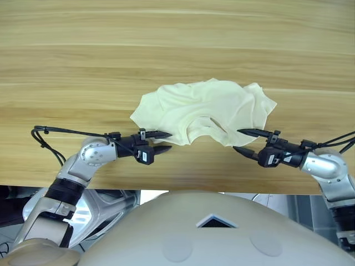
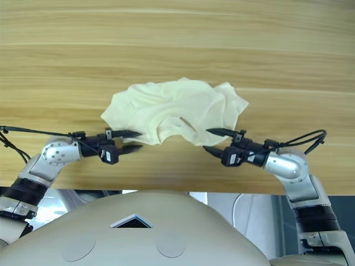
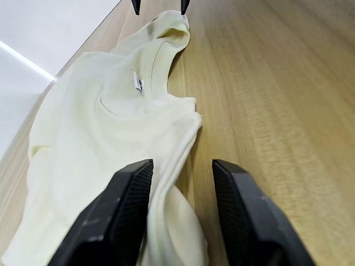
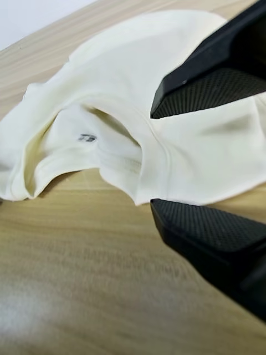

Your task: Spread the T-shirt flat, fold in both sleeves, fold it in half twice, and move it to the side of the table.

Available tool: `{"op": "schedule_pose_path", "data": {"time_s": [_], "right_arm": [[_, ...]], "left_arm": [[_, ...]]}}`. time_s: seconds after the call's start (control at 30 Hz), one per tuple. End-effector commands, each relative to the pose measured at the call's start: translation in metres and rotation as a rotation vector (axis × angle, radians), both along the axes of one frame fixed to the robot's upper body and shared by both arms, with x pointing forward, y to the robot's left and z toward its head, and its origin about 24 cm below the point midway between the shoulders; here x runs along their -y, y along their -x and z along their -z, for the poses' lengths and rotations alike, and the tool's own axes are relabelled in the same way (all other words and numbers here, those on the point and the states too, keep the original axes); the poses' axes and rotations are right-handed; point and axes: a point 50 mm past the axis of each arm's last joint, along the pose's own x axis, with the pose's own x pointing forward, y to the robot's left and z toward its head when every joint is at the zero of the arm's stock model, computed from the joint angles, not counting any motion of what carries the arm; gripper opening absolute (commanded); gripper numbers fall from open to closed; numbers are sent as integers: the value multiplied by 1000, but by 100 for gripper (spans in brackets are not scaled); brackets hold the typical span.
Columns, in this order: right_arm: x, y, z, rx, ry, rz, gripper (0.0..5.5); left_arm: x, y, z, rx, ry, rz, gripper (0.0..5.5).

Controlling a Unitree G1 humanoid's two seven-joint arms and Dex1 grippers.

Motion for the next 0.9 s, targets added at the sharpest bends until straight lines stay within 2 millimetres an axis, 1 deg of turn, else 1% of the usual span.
{"op": "schedule_pose_path", "data": {"time_s": [0.03, 0.27, 0.33, 0.43, 0.63, 0.8, 0.9], "right_arm": [[13, 3, -4, -12, 58, 16, 267], [22, 4, -4, -31, 95, 47, 267], [26, 3, -2, -41, 115, 59, 267], [30, -3, 6, -49, 142, 93, 267], [26, -7, 23, -75, 158, 111, 267], [18, -7, 25, -72, 144, 85, 267], [12, -5, 23, -67, 126, 55, 214]], "left_arm": [[-3, 6, 7, -35, -55, 16, 200], [2, 9, 9, -51, -26, 10, 200], [1, 9, 8, -51, -21, 4, 200], [3, 7, 9, -37, -22, -8, 200], [1, 7, 10, -42, -44, 4, 200], [1, 3, 11, -29, -54, 1, 200], [1, 0, 12, -17, -58, -2, 150]]}}
